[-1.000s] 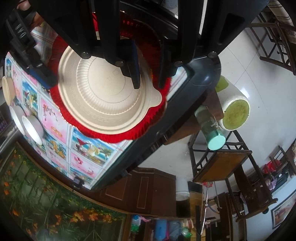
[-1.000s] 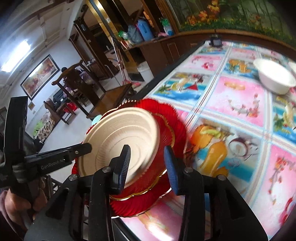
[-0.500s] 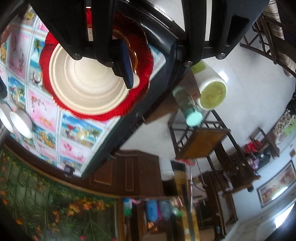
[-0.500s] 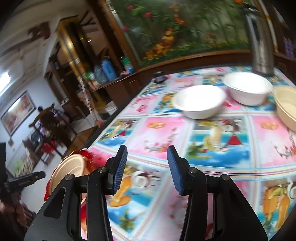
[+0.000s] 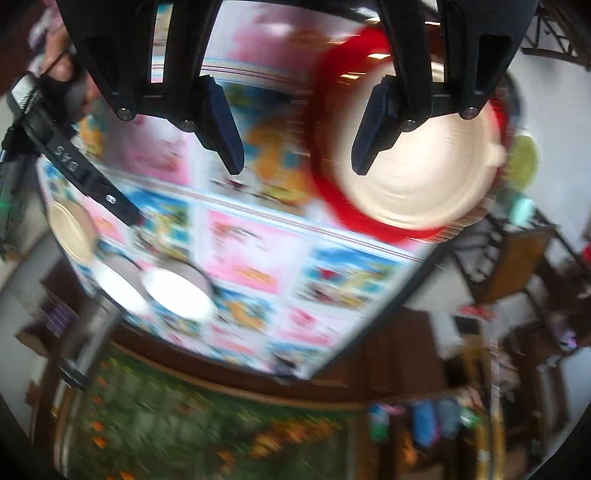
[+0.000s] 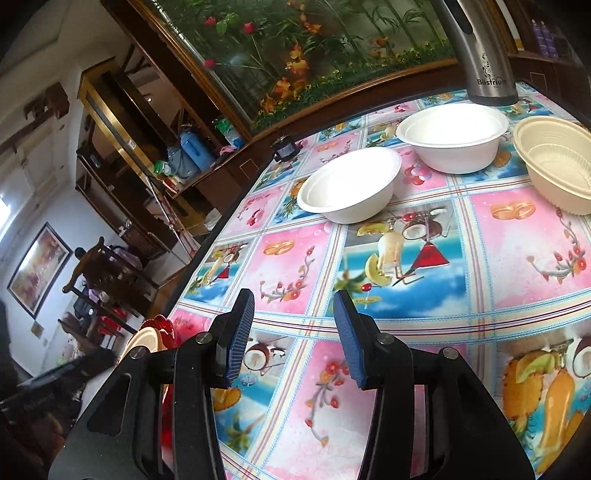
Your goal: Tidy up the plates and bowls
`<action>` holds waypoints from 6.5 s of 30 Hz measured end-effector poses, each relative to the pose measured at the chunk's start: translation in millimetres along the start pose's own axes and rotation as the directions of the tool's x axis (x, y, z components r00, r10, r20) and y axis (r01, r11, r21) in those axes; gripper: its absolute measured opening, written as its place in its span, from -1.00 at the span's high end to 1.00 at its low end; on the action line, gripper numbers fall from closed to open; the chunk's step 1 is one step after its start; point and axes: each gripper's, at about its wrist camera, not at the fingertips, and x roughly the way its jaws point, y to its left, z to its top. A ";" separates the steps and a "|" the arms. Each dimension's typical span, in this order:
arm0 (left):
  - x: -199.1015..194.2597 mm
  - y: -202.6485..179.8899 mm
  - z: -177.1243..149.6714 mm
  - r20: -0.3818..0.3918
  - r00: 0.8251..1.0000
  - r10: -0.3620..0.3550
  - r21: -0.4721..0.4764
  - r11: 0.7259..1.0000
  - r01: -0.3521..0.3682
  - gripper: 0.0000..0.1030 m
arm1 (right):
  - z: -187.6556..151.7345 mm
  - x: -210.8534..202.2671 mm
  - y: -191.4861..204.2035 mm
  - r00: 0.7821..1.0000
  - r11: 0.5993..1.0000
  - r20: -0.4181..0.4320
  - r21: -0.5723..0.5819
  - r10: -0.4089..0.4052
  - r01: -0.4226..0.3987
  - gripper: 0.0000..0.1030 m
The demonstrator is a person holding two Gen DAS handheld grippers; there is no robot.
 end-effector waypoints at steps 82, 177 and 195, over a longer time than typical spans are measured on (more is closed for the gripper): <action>174.3 -100.2 157.6 -0.191 0.980 -0.047 -0.037 0.998 0.041 0.82 | 108.9 114.7 -105.2 0.995 0.933 -0.098 0.357 -0.001 0.036 0.71; -26.3 108.5 -9.4 0.192 0.968 0.162 -0.202 0.972 -0.123 0.81 | -35.4 67.9 134.3 0.934 0.979 -0.299 0.012 0.196 -0.202 0.72; -10.6 123.3 -18.5 0.138 0.976 0.170 -0.223 0.965 -0.137 0.81 | -50.1 91.4 137.9 0.918 0.983 -0.354 0.026 0.179 -0.182 0.71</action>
